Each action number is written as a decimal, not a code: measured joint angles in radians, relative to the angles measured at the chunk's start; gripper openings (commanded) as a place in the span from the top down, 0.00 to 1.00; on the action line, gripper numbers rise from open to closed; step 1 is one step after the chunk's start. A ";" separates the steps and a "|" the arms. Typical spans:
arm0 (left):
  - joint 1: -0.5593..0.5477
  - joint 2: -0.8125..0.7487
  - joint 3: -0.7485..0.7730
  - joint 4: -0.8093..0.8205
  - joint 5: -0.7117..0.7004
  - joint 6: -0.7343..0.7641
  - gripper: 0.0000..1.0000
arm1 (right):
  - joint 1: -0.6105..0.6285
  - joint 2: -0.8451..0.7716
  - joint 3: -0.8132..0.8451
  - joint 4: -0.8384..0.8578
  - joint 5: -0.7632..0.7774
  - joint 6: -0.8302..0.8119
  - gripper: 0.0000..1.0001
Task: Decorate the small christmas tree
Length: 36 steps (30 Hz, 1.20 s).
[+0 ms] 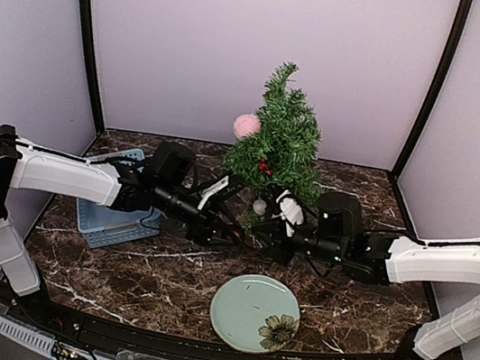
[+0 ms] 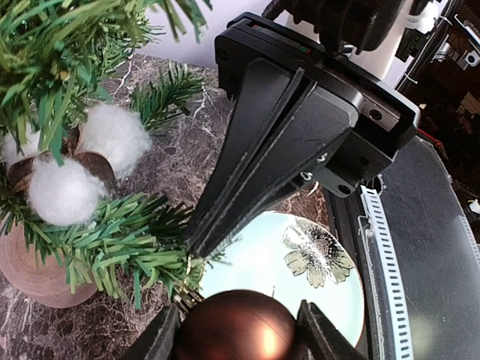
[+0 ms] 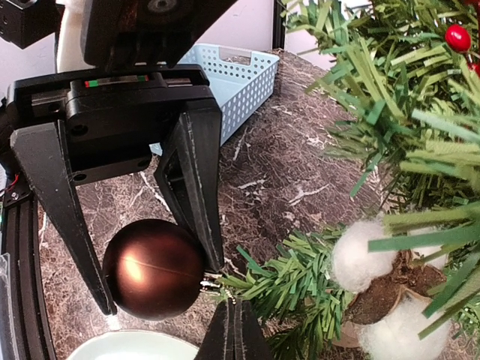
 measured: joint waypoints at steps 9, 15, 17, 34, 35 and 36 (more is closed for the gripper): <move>0.004 0.016 0.000 -0.001 -0.022 0.001 0.79 | 0.000 0.022 0.005 -0.014 0.036 -0.002 1.00; 0.011 0.016 0.000 0.001 -0.039 0.001 0.79 | 0.000 0.022 0.013 -0.013 0.064 -0.003 1.00; 0.013 0.016 0.000 0.005 -0.042 0.001 0.79 | 0.000 0.022 0.018 -0.013 0.068 -0.003 1.00; 0.020 0.029 0.000 0.039 -0.066 0.016 0.78 | 0.001 0.043 0.037 -0.017 0.083 -0.010 0.91; 0.021 0.031 0.000 0.042 -0.068 0.016 0.78 | 0.000 0.044 0.037 -0.017 0.088 -0.010 0.90; 0.023 0.035 0.000 0.042 -0.070 0.017 0.77 | 0.001 0.046 0.037 -0.018 0.094 -0.012 0.89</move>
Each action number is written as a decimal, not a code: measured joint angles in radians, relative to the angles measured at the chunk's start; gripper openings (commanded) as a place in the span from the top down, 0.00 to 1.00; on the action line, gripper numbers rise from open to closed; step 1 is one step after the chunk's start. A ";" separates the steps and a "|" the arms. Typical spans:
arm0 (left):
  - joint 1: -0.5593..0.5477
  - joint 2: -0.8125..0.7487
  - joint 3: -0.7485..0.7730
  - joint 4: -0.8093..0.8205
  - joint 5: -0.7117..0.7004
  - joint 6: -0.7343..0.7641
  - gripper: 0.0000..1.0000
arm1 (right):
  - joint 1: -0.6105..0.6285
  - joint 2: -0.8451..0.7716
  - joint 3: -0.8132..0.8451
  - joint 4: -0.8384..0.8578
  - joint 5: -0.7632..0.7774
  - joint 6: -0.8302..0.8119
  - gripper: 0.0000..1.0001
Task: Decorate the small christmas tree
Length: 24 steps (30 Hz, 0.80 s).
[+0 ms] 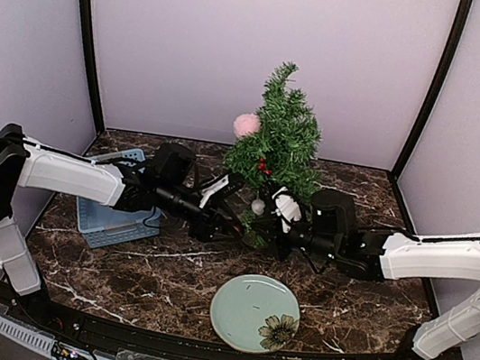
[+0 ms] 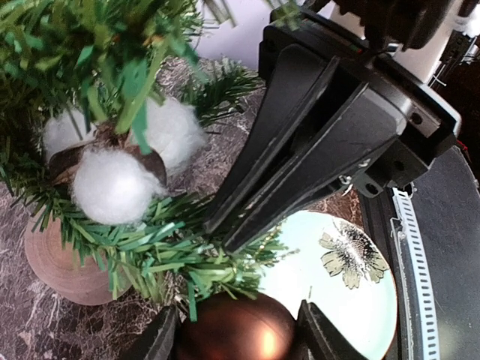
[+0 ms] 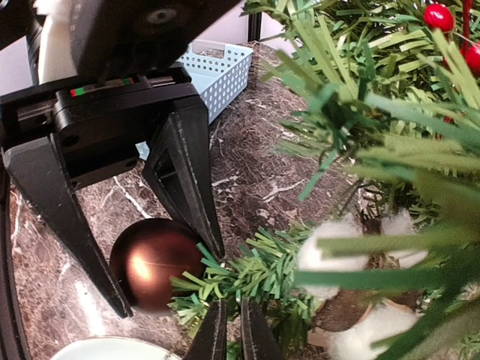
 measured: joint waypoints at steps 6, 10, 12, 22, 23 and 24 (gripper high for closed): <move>0.004 0.010 -0.013 0.001 -0.013 0.003 0.72 | 0.000 0.004 0.000 -0.007 0.008 -0.001 0.86; 0.004 0.010 -0.028 0.007 -0.016 0.004 0.63 | 0.000 0.004 0.001 -0.014 0.014 -0.001 0.84; 0.004 0.010 -0.036 0.009 -0.017 0.006 0.60 | 0.000 0.004 0.002 -0.015 0.014 -0.001 0.84; 0.004 -0.006 -0.086 0.051 -0.018 0.011 0.39 | 0.000 -0.007 0.002 -0.017 0.014 -0.001 0.79; 0.004 -0.013 -0.093 0.053 -0.018 0.011 0.38 | 0.000 -0.011 0.002 -0.017 0.014 -0.001 0.79; 0.004 -0.023 -0.103 0.060 -0.018 0.011 0.36 | 0.000 -0.016 0.002 -0.016 0.014 -0.001 0.79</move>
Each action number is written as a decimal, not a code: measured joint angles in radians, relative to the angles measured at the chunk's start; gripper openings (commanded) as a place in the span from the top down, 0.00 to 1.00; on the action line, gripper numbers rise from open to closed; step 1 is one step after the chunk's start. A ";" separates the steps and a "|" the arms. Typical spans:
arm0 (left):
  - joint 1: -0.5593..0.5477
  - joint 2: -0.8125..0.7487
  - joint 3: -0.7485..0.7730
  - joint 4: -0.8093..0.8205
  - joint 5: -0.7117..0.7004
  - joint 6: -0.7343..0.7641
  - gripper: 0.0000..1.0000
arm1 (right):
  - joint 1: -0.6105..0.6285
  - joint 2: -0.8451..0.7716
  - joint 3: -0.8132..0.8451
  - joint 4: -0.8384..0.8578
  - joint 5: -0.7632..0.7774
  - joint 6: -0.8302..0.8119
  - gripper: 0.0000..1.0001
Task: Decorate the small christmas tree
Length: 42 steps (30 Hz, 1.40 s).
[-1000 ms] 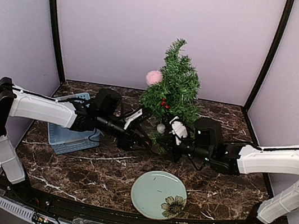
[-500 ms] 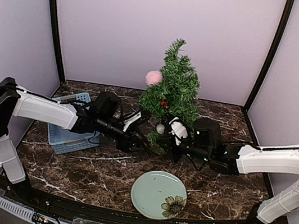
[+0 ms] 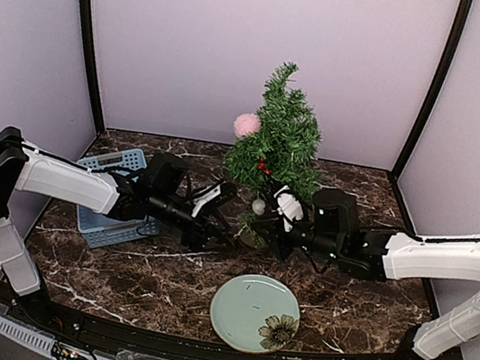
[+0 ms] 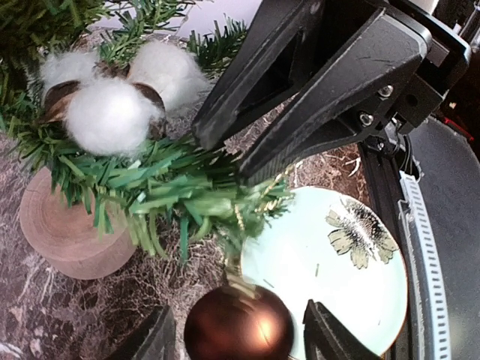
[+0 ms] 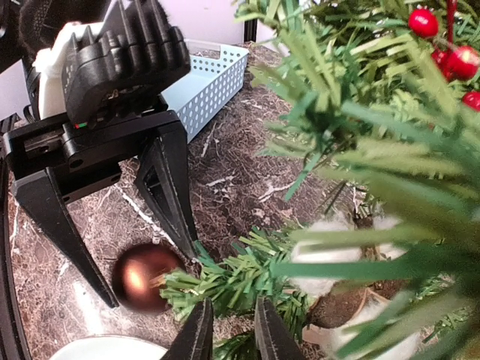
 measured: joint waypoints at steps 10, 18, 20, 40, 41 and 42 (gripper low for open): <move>0.000 -0.056 -0.051 0.063 -0.005 -0.015 0.26 | 0.000 -0.047 -0.024 0.007 -0.001 0.005 0.79; 0.017 -0.174 -0.170 0.160 -0.064 -0.102 0.05 | 0.000 -0.178 -0.114 0.031 -0.008 0.020 0.78; 0.040 -0.202 -0.181 0.183 -0.072 -0.142 0.02 | 0.000 -0.214 -0.137 0.039 -0.019 0.029 0.77; 0.399 -0.293 -0.064 0.062 -0.194 -0.515 0.01 | -0.264 -0.543 -0.219 -0.006 -0.091 0.132 0.42; 0.420 -0.294 -0.047 0.034 -0.211 -0.519 0.01 | -0.299 -0.550 -0.219 -0.014 -0.098 0.137 0.38; 0.439 -0.295 -0.029 0.006 -0.229 -0.523 0.01 | -0.331 -0.554 -0.219 -0.021 -0.106 0.145 0.34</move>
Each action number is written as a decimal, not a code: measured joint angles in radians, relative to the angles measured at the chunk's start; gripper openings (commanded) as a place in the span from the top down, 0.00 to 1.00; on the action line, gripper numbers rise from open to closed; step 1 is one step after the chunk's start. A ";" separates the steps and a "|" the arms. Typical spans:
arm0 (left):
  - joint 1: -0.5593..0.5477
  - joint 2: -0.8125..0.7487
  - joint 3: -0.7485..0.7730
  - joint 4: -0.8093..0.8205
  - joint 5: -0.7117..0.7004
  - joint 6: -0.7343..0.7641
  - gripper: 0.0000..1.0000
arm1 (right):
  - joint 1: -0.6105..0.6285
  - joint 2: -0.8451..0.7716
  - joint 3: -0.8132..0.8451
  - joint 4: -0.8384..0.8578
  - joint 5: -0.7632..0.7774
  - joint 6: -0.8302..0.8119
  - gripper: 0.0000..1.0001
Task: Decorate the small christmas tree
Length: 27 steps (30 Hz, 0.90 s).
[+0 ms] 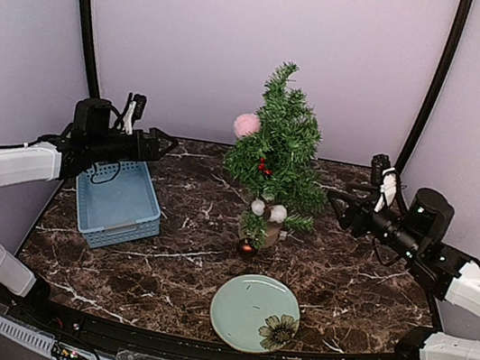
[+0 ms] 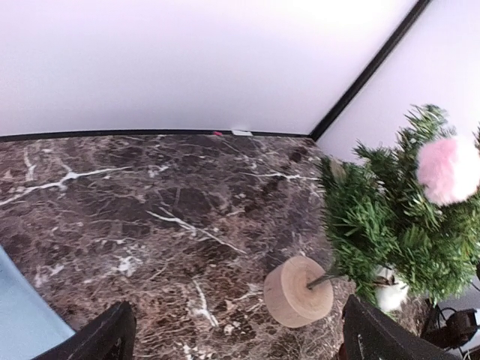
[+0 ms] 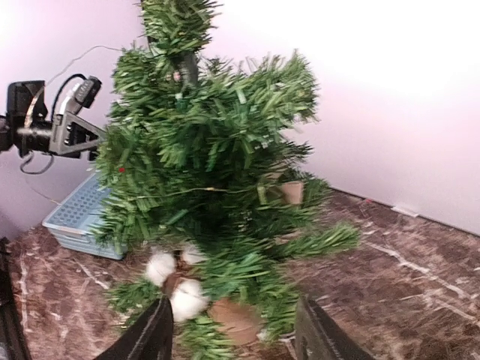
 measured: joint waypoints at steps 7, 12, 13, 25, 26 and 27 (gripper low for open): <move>0.079 -0.003 0.064 -0.132 -0.107 -0.031 0.01 | -0.200 0.018 0.032 -0.035 -0.067 0.093 0.11; 0.082 0.009 0.065 -0.208 -0.188 -0.052 0.01 | -0.309 0.054 0.043 -0.029 -0.104 0.175 0.03; 0.082 0.012 0.065 -0.220 -0.200 -0.056 0.01 | -0.322 0.063 0.042 -0.027 -0.108 0.191 0.02; 0.082 0.030 -0.013 -0.267 -0.291 -0.087 0.01 | -0.389 0.148 -0.120 0.072 -0.116 0.324 0.02; 0.082 0.036 -0.013 -0.267 -0.291 -0.089 0.01 | -0.389 0.156 -0.125 0.077 -0.117 0.331 0.02; 0.082 0.041 -0.013 -0.267 -0.291 -0.089 0.01 | -0.389 0.163 -0.127 0.085 -0.117 0.335 0.02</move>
